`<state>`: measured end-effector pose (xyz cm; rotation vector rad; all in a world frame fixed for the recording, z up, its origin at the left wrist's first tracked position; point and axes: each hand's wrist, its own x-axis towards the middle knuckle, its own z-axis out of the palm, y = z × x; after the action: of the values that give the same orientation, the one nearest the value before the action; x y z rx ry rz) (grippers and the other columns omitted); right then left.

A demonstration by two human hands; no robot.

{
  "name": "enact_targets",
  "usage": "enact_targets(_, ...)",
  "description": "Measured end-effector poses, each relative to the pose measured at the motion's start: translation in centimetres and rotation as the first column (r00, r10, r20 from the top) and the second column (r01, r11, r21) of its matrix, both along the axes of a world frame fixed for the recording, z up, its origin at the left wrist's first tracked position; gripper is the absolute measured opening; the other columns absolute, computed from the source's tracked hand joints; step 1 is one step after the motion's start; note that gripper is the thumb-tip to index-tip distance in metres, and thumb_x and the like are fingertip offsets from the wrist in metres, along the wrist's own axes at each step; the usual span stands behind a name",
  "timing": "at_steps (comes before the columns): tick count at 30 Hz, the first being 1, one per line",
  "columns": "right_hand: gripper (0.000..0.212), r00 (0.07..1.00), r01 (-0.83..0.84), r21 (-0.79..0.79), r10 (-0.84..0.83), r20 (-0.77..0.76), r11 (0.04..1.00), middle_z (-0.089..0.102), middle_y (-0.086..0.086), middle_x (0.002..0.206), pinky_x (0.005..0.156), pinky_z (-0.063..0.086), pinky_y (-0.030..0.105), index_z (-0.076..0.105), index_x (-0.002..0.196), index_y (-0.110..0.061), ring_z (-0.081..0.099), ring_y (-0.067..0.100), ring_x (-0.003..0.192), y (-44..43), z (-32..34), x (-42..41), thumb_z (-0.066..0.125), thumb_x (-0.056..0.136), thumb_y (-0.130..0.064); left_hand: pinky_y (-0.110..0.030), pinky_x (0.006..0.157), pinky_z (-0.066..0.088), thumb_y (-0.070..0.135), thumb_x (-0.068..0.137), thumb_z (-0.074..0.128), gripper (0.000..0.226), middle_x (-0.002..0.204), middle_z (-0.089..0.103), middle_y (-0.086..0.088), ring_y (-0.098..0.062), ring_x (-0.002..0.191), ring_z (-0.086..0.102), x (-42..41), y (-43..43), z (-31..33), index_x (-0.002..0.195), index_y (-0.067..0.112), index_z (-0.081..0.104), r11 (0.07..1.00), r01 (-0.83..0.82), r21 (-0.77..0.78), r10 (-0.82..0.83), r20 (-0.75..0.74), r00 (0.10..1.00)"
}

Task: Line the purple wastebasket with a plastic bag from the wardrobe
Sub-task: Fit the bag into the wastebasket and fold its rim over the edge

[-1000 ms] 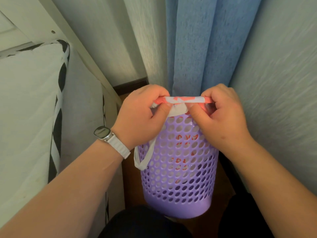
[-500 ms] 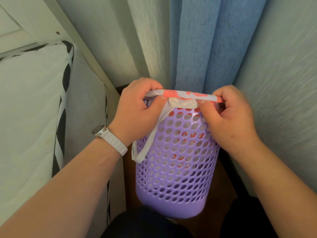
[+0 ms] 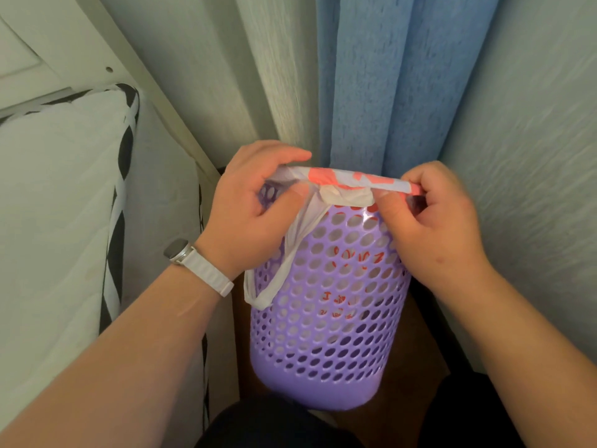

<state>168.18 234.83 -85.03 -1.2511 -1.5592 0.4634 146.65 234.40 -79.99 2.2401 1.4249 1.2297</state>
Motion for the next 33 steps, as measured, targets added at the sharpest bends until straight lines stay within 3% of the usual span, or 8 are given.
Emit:
enact_targets(3,0.036,0.999,0.012,-0.025,-0.013,-0.037,1.0,0.05,0.005,0.067,0.064,0.043,0.053,0.047,0.072,-0.015,0.05,0.029,0.066,0.2,-0.2,0.1,0.056,0.086,-0.047,-0.04,0.096,0.047,0.025,0.086,0.057,0.033,0.107,0.062,0.001,-0.018,0.105,0.059,0.1,0.0,0.0,0.112,0.009,0.067,1.0,-0.026,0.013,0.026,0.001,1.0)
enact_targets(7,0.034,1.0,0.006,-0.016,-0.006,-0.007,1.0,0.045,-0.001,0.068,0.063,0.041,0.048,0.047,0.072,-0.016,0.047,0.026,0.067,0.0,-0.1,-0.2,0.056,0.084,-0.047,-0.033,0.084,0.046,0.027,0.087,0.058,0.024,0.091,0.063,0.006,-0.011,0.089,0.057,0.6,0.0,-0.2,0.099,0.011,0.07,0.999,-0.046,0.017,0.046,-0.047,0.998)
enact_targets(12,0.037,1.0,-0.006,-0.024,0.006,0.011,1.0,0.048,0.002,0.069,0.063,0.041,0.048,0.048,0.072,-0.015,0.048,0.028,0.068,-0.1,-0.2,-0.4,0.056,0.082,-0.049,-0.042,0.068,0.043,0.025,0.086,0.052,0.019,0.075,0.056,-0.001,-0.017,0.073,0.049,0.9,0.1,-0.9,0.083,0.008,0.062,0.994,-0.104,0.032,0.107,-0.113,0.988)
enact_targets(15,0.036,1.0,0.002,-0.019,-0.001,0.024,1.0,0.047,0.0,0.068,0.063,0.041,0.049,0.047,0.071,-0.017,0.048,0.028,0.068,-0.1,-0.2,-0.4,0.056,0.081,-0.05,-0.044,0.072,0.044,0.025,0.086,0.055,0.021,0.079,0.06,-0.002,-0.018,0.077,0.052,0.7,0.0,-0.4,0.087,0.006,0.065,0.998,-0.057,0.039,0.062,-0.132,0.989)
enact_targets(20,0.029,0.999,0.016,-0.005,-0.016,0.046,1.0,0.041,-0.008,0.07,0.066,0.039,0.045,0.044,0.073,-0.023,0.047,0.025,0.073,-0.2,0.3,-0.7,0.055,0.081,-0.049,-0.047,0.091,0.044,0.032,0.089,0.059,0.033,0.103,0.066,0.001,-0.022,0.099,0.061,1.5,-0.6,0.1,0.112,0.01,0.068,0.994,0.028,0.108,-0.001,-0.244,0.97)
enact_targets(25,0.028,0.996,0.016,-0.007,-0.015,0.089,1.0,0.044,-0.007,0.071,0.067,0.041,0.048,0.045,0.074,-0.022,0.046,0.023,0.072,-0.6,0.2,-1.7,0.058,0.081,-0.047,-0.05,0.081,0.043,0.032,0.089,0.055,0.023,0.085,0.064,0.001,-0.023,0.081,0.058,2.2,-0.7,-0.5,0.094,0.014,0.068,0.996,-0.031,0.084,0.053,-0.281,0.958)
enact_targets(29,0.027,0.998,-0.061,-0.032,0.062,0.027,0.998,0.049,-0.011,0.079,0.074,0.044,0.043,0.054,0.09,-0.024,0.05,0.019,0.081,-0.7,0.1,-1.5,0.063,0.081,-0.047,-0.047,0.074,0.043,0.031,0.086,0.054,0.021,0.075,0.056,0.003,-0.02,0.073,0.052,1.8,-0.4,-0.8,0.082,0.011,0.062,0.997,-0.057,0.048,0.067,-0.257,0.964)
enact_targets(33,0.043,0.995,-0.098,0.021,0.098,0.032,0.995,0.055,-0.008,0.099,0.088,0.046,0.045,0.063,0.11,-0.016,0.056,0.02,0.097,-0.2,-0.1,0.3,0.062,0.08,-0.047,-0.041,0.072,0.041,0.032,0.084,0.052,0.024,0.073,0.051,0.006,-0.014,0.072,0.046,1.5,-0.3,-0.7,0.079,0.009,0.059,0.994,-0.101,0.05,0.11,-0.226,0.968)
